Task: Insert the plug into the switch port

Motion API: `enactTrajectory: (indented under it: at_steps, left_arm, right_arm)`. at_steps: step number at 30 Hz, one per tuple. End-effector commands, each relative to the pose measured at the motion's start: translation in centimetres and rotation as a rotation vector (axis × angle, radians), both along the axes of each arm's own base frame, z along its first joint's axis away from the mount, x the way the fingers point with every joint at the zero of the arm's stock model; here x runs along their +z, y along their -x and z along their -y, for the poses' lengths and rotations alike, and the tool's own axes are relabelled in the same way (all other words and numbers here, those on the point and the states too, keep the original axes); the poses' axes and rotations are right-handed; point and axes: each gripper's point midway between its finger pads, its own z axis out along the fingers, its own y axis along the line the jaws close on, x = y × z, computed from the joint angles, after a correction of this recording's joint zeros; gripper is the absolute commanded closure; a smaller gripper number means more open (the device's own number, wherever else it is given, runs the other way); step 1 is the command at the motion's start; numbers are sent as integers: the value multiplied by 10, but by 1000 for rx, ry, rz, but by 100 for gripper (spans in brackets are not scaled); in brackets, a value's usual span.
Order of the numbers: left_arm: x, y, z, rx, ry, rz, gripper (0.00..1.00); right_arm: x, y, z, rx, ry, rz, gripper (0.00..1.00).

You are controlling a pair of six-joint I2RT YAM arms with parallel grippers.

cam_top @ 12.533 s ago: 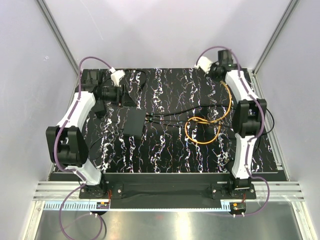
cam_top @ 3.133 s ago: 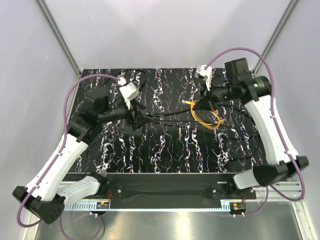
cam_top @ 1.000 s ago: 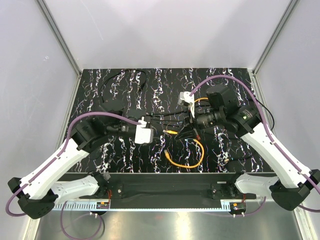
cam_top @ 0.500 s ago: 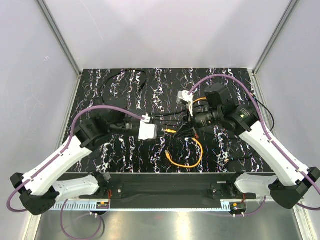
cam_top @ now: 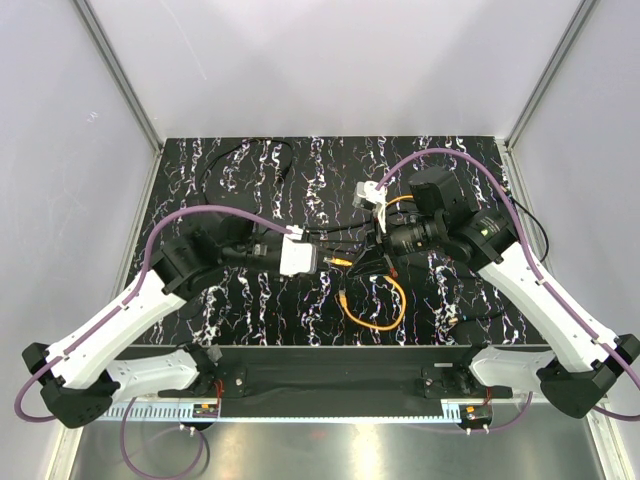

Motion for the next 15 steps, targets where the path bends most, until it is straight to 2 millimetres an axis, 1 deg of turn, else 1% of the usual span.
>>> enactTrajectory:
  at_steps: [1,2,3,5,6,8,10,11,12,13,14,15]
  left_arm:
    - [30,-1,5,0,72,52,67]
    - [31,-3,5,6,72,46,69]
    - [32,-3,5,5,75,46,74]
    - [28,-2,7,4,63,20,81]
    - [30,-2,7,5,64,18,90]
    - [26,0,8,4,47,-19,100]
    - [24,0,8,22,42,-61,100]
    - [19,1,8,41,34,-126,100]
    - [17,2,9,57,30,-172,100]
    - [9,1,9,81,16,-225,100]
    - [5,5,10,108,13,-327,100]
    - [-1,6,10,122,8,-386,100]
  right_arm:
    - [9,3,-2,24,-30,29,100]
    - [9,4,-3,26,-30,29,100]
    - [9,3,-3,26,-30,27,100]
    - [9,3,-3,26,-30,27,100]
    - [8,2,-3,23,-25,25,100]
    - [6,-1,-2,9,-18,38,77]
    - [9,-7,-1,-15,-11,72,53]
    - [8,-17,3,-67,14,114,34]
    - [10,-23,6,-94,23,154,29]
    - [14,-29,9,-109,29,214,26]
    - [19,-39,16,-172,44,276,22]
    - [22,-45,19,-186,43,334,21]
